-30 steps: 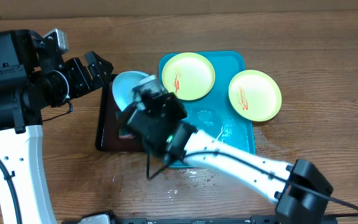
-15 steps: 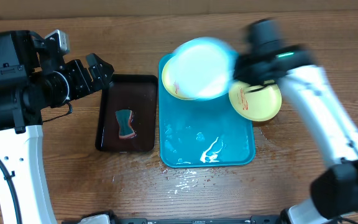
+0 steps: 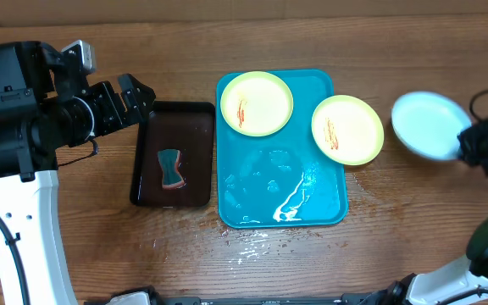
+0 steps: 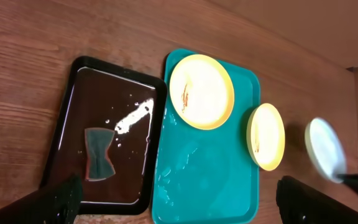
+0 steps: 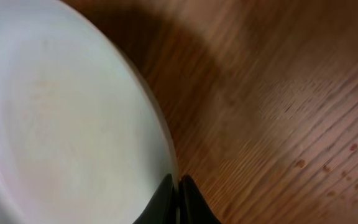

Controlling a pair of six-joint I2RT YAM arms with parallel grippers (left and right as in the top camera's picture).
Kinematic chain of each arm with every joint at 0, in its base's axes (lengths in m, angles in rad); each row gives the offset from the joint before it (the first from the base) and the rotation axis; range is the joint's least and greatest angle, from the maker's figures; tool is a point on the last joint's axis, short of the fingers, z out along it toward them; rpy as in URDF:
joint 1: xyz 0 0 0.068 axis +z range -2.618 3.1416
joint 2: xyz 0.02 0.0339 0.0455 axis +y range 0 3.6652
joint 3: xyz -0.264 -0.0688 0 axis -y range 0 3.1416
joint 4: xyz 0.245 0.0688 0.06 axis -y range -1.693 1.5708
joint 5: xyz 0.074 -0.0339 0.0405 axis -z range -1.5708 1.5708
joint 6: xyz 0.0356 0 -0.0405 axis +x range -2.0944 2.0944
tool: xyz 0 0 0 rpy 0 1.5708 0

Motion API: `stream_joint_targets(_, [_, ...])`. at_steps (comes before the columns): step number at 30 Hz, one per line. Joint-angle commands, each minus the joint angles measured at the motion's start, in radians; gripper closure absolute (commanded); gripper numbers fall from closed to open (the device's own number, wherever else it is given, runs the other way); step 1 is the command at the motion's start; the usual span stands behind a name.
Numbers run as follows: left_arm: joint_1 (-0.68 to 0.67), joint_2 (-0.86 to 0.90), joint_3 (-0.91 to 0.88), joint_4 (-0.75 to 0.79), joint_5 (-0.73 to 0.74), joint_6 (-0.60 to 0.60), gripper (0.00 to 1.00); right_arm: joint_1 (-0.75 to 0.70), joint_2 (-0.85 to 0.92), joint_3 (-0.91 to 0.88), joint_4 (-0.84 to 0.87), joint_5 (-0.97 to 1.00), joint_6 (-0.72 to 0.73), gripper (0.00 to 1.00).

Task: Clean dirty plates on tray and stack at the side
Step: 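Carry the light-blue plate right and set it on the table, then grasp the right yellow plate's rim with the right gripper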

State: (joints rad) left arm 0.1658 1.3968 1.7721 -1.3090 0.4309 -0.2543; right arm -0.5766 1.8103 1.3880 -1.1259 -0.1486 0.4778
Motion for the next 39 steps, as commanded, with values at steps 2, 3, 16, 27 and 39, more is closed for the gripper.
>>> stream_joint_targets(2, [0.004,-0.016,0.024,0.004,0.007,0.023,0.00,-0.023,-0.002,-0.138,0.060,0.039,-0.006,0.96])
stream_joint_targets(3, [0.004,-0.016,0.024,0.004,0.007,0.023,0.00,-0.019,-0.002,-0.164,0.070,0.048,-0.006,0.96])
stream_joint_targets(16, [0.004,-0.016,0.024,-0.002,0.008,0.023,0.00,0.099,-0.147,-0.241,0.102,0.015,-0.105,0.51])
stream_joint_targets(27, [0.004,-0.016,0.024,-0.025,0.012,0.055,0.00,0.456,-0.232,-0.279,0.287,-0.090,-0.159,0.40])
stream_joint_targets(39, [0.004,-0.016,0.024,-0.044,0.012,0.076,0.00,0.551,-0.061,-0.308,0.381,0.058,0.236,0.38])
